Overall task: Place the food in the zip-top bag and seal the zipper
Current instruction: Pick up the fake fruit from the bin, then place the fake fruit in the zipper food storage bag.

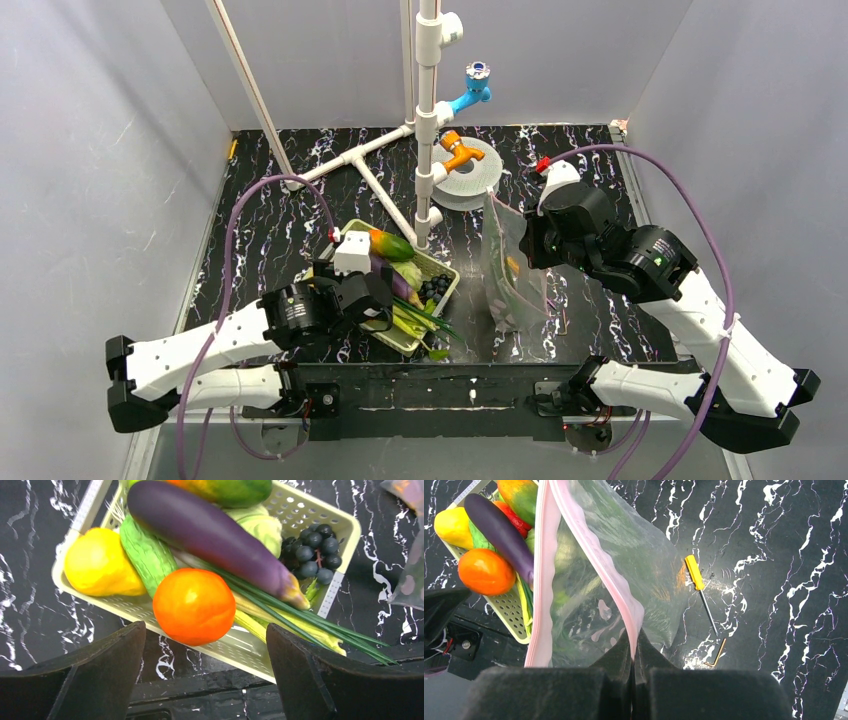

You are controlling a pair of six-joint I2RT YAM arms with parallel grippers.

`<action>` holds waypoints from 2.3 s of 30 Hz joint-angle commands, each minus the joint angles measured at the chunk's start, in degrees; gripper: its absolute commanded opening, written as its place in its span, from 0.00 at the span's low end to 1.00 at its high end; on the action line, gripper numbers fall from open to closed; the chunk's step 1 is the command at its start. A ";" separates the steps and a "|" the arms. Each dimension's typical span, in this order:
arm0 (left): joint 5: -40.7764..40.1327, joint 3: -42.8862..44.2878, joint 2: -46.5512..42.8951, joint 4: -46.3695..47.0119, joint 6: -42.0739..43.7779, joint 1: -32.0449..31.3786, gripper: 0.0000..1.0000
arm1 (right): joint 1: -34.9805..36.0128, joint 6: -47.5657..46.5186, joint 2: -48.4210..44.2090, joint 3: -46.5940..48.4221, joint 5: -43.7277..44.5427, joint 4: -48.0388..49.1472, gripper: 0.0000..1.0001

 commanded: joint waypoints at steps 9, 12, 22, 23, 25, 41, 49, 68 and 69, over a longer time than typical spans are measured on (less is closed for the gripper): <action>11.84 -12.88 -4.77 11.68 -5.42 8.61 0.88 | -0.32 -0.01 -1.49 -1.00 -1.50 2.99 0.01; 12.94 -15.30 -5.47 14.66 -5.95 9.12 0.86 | -0.32 -0.04 -1.63 -0.97 -1.36 2.73 0.01; 13.40 -16.79 -3.81 16.46 -5.69 11.37 0.84 | -0.32 -0.52 -1.63 -0.10 -1.31 2.49 0.01; 13.26 -16.74 -3.62 16.39 -5.67 11.38 0.85 | -0.32 -0.49 -1.63 -0.06 -1.46 2.50 0.01; 13.17 -16.65 -3.39 16.38 -5.67 11.45 0.89 | -0.30 -0.51 -1.55 -0.05 -1.80 2.47 0.01; 12.74 -14.40 3.03 16.62 -1.34 11.84 0.74 | -0.32 -0.48 -1.78 -0.82 -1.83 2.65 0.01; 14.54 -11.60 -2.89 15.50 0.31 11.84 0.39 | -0.30 -0.40 -1.83 -1.23 -1.83 2.84 0.01; 42.75 -5.36 -15.11 45.29 -0.35 11.84 0.36 | -0.32 0.37 -1.19 -1.63 -3.53 3.74 0.01; 45.81 -4.62 -14.02 47.78 -0.55 11.84 0.36 | -0.32 0.49 -1.20 -1.71 -3.69 3.82 0.01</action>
